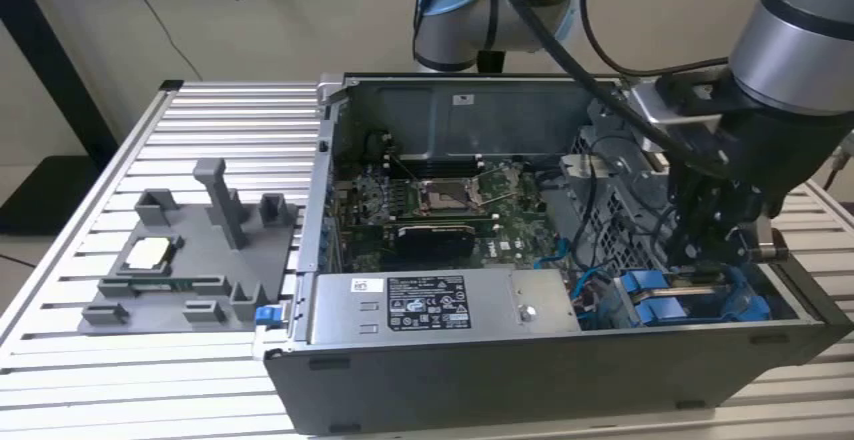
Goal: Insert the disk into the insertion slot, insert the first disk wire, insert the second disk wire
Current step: 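Insert the second disk wire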
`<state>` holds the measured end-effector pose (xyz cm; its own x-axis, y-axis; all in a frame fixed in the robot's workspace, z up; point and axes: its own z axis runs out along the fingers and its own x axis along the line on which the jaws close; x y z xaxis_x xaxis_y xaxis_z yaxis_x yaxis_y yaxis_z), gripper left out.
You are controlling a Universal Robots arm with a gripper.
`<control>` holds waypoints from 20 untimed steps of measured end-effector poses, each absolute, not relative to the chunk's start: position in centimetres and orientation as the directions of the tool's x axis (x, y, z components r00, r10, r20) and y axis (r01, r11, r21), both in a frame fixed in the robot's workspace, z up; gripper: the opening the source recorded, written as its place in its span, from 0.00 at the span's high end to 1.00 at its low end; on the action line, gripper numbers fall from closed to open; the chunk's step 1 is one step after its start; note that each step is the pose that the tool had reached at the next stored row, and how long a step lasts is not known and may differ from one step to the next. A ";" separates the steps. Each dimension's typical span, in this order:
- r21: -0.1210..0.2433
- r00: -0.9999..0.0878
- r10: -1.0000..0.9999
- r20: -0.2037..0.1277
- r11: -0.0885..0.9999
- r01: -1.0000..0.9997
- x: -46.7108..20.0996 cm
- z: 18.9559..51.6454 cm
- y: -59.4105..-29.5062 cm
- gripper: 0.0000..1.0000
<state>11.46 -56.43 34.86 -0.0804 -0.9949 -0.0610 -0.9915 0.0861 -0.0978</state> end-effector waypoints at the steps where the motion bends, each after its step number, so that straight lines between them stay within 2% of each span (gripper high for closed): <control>1: -0.098 -0.080 -0.995 -0.059 0.086 -0.991 11.5 35.1 -56.4 0.84; 20: -0.099 -0.080 -0.995 -0.052 0.085 -0.991 12.1 34.9 -56.5 0.84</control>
<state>12.12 -56.48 34.91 -0.0803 -0.9954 -0.0515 -0.9915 0.0851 -0.0989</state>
